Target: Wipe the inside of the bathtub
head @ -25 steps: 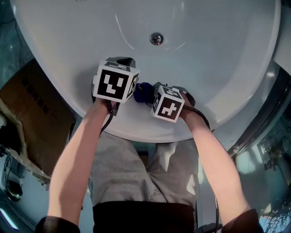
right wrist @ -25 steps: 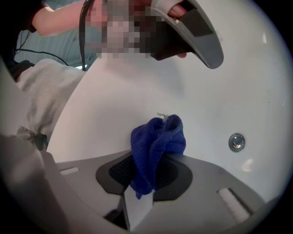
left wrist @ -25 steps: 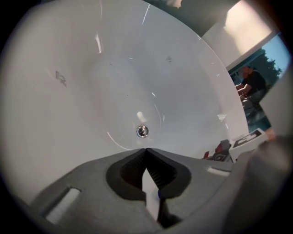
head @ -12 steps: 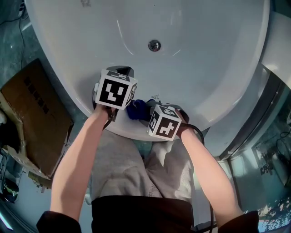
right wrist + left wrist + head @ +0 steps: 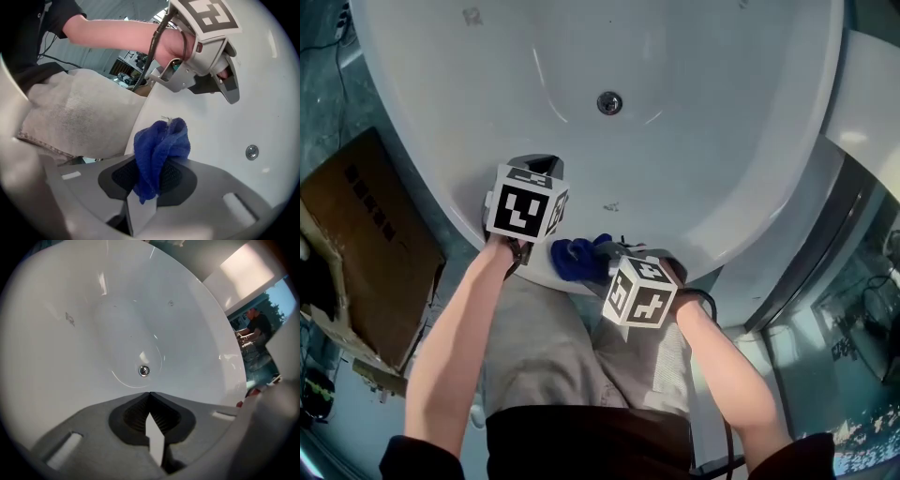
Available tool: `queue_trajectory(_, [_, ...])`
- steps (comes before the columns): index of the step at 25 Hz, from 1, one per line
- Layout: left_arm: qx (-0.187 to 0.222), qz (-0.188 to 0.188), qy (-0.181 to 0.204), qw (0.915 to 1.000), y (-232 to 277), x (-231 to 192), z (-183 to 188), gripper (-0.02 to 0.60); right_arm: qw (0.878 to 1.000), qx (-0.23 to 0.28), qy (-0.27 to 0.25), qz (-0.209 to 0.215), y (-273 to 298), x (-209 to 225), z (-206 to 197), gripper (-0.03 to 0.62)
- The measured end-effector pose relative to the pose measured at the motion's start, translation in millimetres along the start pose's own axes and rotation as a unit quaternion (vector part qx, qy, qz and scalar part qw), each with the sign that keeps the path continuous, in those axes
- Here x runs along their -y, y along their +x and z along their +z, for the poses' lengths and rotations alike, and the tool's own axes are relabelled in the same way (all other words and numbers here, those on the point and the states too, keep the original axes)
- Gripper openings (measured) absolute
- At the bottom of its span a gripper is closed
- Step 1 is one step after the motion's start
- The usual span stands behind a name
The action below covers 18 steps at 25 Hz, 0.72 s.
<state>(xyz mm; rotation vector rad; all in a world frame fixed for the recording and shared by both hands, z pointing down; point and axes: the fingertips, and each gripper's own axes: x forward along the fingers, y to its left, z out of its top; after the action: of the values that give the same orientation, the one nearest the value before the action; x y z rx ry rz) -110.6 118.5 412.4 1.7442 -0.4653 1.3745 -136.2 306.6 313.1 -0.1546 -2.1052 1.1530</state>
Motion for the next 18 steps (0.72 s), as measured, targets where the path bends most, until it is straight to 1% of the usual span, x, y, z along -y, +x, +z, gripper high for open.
queue_trajectory(4, [0.000,-0.002,-0.005,1.0000,5.8,0.6,5.9,0.005,1.000,0.007,0.020,0.020,-2.0,8.4,-2.1,0.097])
queue_trajectory(5, [0.001,-0.003,-0.005,1.0000,5.4,0.8,6.7,0.005,0.999,0.010,0.027,0.019,-3.2,12.7,-1.0,0.097])
queue_trajectory(8, [-0.002,-0.005,-0.005,1.0000,6.5,0.3,7.4,0.004,0.999,0.014,0.032,-0.016,-7.4,34.9,-1.6,0.097])
queue_trajectory(10, [-0.005,-0.006,-0.007,0.9999,10.0,0.4,7.8,0.003,0.999,0.000,0.022,-0.037,-12.3,51.5,-9.5,0.097])
queue_trajectory(14, [-0.009,-0.009,-0.008,0.9999,21.6,5.9,11.1,0.003,0.997,-0.020,0.023,-0.065,-26.0,88.8,-26.5,0.097])
queue_trajectory(18, [-0.016,-0.008,-0.005,0.9998,38.5,7.4,12.4,0.003,0.994,-0.053,0.003,-0.093,-30.0,135.1,-45.6,0.097])
